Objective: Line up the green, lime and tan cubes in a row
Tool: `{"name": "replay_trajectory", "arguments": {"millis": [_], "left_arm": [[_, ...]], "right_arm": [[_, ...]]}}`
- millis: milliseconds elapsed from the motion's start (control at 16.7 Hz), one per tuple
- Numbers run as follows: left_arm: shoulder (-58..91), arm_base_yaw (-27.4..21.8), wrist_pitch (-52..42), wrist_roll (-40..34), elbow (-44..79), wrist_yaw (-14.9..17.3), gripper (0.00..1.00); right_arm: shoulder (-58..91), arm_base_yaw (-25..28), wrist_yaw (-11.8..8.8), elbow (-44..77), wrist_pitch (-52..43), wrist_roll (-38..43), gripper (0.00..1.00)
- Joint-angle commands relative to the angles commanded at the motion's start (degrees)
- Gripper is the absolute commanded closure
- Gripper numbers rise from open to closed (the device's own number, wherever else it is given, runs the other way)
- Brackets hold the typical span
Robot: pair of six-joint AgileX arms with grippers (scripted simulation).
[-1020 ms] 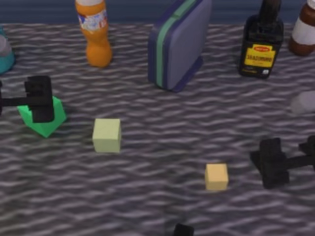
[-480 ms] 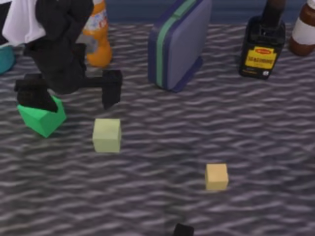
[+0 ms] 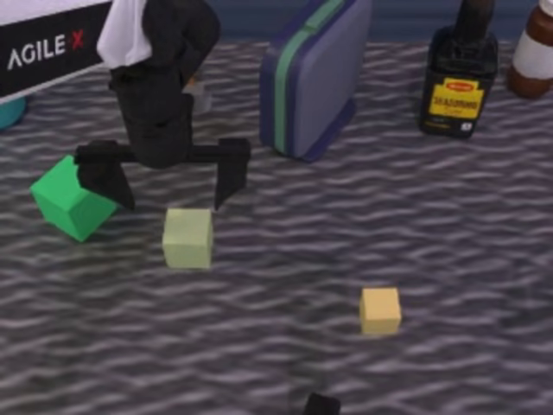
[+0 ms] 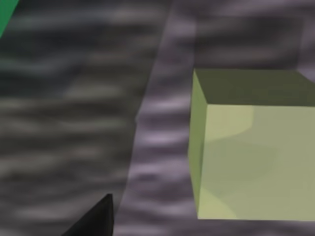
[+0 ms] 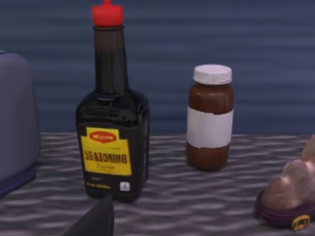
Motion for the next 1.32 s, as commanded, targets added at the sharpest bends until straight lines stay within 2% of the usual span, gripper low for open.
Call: {"name": "replay_trajectory", "arguments": {"millis": [360, 780, 1080, 1320], "left_arm": [[0.25, 0.24, 1.08, 0.15, -0.87, 0.01, 0.00], [6.15, 0.12, 15.77, 0.20, -9.30, 0.06, 0.00], [7.01, 0.09, 17.35, 0.18, -10.34, 0.06, 0.00], [7.01, 0.09, 17.35, 0.18, -10.34, 0.06, 0.30]], "right_arm": [[0.00, 0.00, 0.00, 0.00, 0.00, 0.00, 0.00], [0.00, 0.00, 0.00, 0.00, 0.00, 0.00, 0.00], [0.00, 0.00, 0.00, 0.00, 0.00, 0.00, 0.00], [0.00, 0.00, 0.00, 0.00, 0.00, 0.00, 0.00]]}}
